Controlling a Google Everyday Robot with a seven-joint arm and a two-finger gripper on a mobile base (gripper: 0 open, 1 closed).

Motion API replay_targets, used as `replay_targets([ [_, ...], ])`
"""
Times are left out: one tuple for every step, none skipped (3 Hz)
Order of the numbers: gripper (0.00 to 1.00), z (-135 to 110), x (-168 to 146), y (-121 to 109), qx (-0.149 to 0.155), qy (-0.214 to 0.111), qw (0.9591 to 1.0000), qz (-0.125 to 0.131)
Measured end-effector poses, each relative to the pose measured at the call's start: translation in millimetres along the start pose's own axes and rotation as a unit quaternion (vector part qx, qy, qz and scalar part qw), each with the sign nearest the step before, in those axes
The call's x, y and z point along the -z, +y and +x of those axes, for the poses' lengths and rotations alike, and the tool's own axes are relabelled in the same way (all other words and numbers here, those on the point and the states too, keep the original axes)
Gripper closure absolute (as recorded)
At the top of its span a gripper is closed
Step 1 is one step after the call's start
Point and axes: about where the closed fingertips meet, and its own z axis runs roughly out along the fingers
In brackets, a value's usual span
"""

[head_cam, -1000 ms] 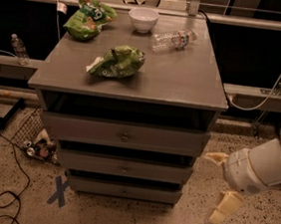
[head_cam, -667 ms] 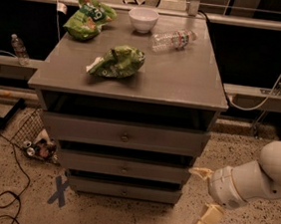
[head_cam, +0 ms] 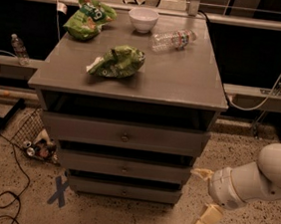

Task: Open bottom drawer

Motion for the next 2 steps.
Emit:
replay_targets([
  [0.0, 37.2, -25.6, -19.8, -0.028, 0.025, 0.9993, 0.007],
  [0.0, 79.9, -53.2, -37.1, -0.052, 0.026, 0.9981, 0.021],
])
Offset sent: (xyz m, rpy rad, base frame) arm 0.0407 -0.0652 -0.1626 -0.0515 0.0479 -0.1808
